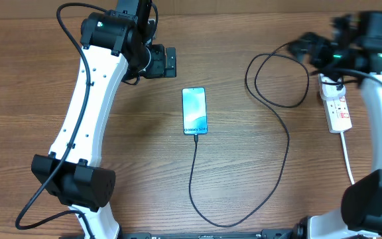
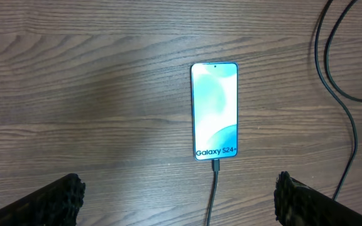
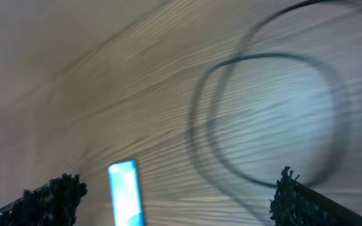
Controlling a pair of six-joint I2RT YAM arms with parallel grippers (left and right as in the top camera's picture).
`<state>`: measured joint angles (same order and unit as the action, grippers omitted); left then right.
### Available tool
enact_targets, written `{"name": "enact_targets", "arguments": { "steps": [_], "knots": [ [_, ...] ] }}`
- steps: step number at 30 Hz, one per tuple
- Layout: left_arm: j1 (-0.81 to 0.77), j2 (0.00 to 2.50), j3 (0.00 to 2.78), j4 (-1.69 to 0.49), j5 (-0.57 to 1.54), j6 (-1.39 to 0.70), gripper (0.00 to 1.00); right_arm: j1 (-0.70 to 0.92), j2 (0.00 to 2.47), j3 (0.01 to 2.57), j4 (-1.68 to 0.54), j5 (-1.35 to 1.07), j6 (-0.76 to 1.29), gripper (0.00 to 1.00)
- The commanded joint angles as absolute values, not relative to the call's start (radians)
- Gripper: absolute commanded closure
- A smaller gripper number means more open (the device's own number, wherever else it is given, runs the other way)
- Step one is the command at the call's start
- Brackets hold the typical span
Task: Plug charger to phone and switch on socket
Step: 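Move the right gripper over the white power strip's orange switch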
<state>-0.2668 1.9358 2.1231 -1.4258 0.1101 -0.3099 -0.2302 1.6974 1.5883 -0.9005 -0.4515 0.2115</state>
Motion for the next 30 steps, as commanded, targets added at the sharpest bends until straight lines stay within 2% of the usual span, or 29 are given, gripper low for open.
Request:
{"name": "enact_targets", "arguments": {
  "steps": [1, 10, 30],
  "knots": [
    [-0.269, 1.942, 2.129, -1.428, 0.097, -0.291, 0.0, -0.338, 1.696, 1.606, -0.917, -0.5, 0.109, 0.0],
    [-0.269, 1.942, 2.129, -1.428, 0.097, -0.291, 0.0, -0.555, 1.716, 1.605, -0.92, -0.486, -0.035, 0.0],
    [-0.269, 1.942, 2.129, -1.428, 0.097, -0.291, 0.0, -0.574, 1.957, 1.603, -0.896, -0.446, -0.087, 0.0]
  ]
}}
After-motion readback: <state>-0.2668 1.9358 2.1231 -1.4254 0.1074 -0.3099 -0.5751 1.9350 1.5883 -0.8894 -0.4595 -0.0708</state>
